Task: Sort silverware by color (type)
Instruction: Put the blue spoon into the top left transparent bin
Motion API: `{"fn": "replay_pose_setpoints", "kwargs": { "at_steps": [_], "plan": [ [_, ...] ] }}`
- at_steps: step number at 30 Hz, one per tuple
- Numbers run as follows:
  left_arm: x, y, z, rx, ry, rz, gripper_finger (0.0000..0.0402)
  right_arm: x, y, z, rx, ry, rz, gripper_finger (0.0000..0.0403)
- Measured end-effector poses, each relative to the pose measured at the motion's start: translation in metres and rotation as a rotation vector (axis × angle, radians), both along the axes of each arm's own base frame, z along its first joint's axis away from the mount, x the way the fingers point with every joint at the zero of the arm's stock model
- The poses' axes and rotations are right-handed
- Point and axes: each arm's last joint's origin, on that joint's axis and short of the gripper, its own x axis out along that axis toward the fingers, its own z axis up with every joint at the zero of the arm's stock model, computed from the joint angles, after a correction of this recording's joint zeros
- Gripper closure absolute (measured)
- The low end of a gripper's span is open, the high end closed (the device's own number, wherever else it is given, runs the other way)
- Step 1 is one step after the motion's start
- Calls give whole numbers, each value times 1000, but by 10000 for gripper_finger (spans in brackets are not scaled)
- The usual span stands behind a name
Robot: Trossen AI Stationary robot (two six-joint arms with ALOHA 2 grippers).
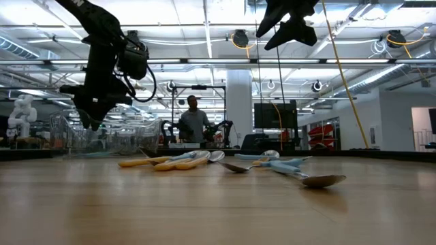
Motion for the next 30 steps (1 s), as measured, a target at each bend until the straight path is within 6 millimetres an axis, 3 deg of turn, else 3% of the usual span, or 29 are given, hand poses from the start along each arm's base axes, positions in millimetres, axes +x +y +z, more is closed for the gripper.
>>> {"fn": "replay_pose_setpoints", "kwargs": {
  "at_steps": [4, 9, 13, 17, 21, 30],
  "plan": [
    [6, -3, 16, -5, -71, -45, 275, 0, 0, 0, -4, 7, 8, 232],
    [19, -13, 59, 96, -186, -117, 275, -3, 0, -1, 13, 24, -3, 232],
    [34, -30, 97, 187, -299, -208, 275, -6, 1, -2, 36, 47, 9, 232],
    [49, -50, 120, 223, -374, -309, 275, -9, 4, -5, 58, 93, 32, 232],
    [61, -71, 129, 233, -433, -372, 275, -12, 8, -8, 94, 138, 63, 232],
    [73, -108, 127, 229, -457, -399, 275, -21, 14, -14, 73, 254, 137, 232]
  ]
}}
